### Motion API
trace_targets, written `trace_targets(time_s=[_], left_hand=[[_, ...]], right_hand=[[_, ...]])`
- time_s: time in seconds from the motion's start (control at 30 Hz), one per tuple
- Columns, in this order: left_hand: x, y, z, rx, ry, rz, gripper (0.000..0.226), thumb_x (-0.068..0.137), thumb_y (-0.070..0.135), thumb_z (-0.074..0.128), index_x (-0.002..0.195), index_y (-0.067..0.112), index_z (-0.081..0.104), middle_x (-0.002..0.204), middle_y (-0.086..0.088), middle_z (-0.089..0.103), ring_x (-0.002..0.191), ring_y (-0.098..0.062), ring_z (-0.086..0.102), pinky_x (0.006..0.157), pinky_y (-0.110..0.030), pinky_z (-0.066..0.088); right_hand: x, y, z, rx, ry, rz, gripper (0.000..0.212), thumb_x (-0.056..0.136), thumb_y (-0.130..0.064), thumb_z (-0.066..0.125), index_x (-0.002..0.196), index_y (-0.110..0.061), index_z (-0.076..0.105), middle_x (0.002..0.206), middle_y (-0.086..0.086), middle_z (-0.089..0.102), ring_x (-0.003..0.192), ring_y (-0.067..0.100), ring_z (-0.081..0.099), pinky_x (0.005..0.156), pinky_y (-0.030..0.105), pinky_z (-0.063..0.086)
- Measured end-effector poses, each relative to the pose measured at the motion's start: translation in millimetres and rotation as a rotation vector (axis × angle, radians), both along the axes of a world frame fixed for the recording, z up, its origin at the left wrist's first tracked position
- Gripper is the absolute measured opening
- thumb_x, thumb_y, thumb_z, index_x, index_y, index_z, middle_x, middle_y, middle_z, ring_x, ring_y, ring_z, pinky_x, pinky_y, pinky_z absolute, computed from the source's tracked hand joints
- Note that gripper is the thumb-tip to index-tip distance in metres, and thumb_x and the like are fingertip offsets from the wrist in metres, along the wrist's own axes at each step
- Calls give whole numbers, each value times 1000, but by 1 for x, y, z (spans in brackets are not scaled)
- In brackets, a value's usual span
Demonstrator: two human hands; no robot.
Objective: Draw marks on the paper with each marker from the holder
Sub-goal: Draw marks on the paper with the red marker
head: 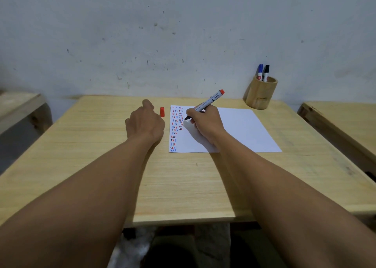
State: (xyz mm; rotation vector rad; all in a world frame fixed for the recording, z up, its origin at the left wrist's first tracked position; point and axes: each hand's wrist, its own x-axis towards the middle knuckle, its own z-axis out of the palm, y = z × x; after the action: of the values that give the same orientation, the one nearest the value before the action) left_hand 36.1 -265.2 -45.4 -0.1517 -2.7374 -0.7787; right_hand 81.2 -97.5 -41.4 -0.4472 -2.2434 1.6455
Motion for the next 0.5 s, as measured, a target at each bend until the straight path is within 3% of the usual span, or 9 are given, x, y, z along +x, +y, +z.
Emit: trace_targets(time_s=[0.13,0.23,0.37,0.43,0.5], left_hand=[[-22,7,8,-24,-12,-106,52,99,28,49,149,26,35,131,-11,57,121,-34,54,87,-42,45],[-36,10,8,-81,-33,-190,47,100,27,51,147,28,47,136,-8,58,124,-31,55,87,-34,42],[-44,12,4,-65,-39,-190,28,97,8,56,119,13,72,113,-8,74,100,-27,68,81,-30,50],[-42,14,8,62,-40,-177,23,95,4,58,113,9,72,104,-10,74,90,-24,71,77,-30,55],[-38,18,18,269,-43,-144,15,95,6,61,106,9,70,96,-9,72,80,-20,70,60,-20,52]], right_hand=[[-4,5,11,-55,50,17,30,88,-29,73,103,-4,68,74,2,64,59,16,52,58,34,46],[-2,7,22,-125,86,21,25,92,-26,67,94,-2,68,72,3,61,59,17,53,54,31,48],[-1,13,30,-179,100,28,19,93,-19,61,81,-6,67,70,4,62,57,16,55,51,27,48],[1,15,32,-172,111,22,17,93,-20,64,85,-6,68,68,2,62,56,15,53,51,27,47],[3,18,33,-175,125,6,16,92,-22,69,93,-6,68,65,-3,61,56,15,51,50,26,47]])
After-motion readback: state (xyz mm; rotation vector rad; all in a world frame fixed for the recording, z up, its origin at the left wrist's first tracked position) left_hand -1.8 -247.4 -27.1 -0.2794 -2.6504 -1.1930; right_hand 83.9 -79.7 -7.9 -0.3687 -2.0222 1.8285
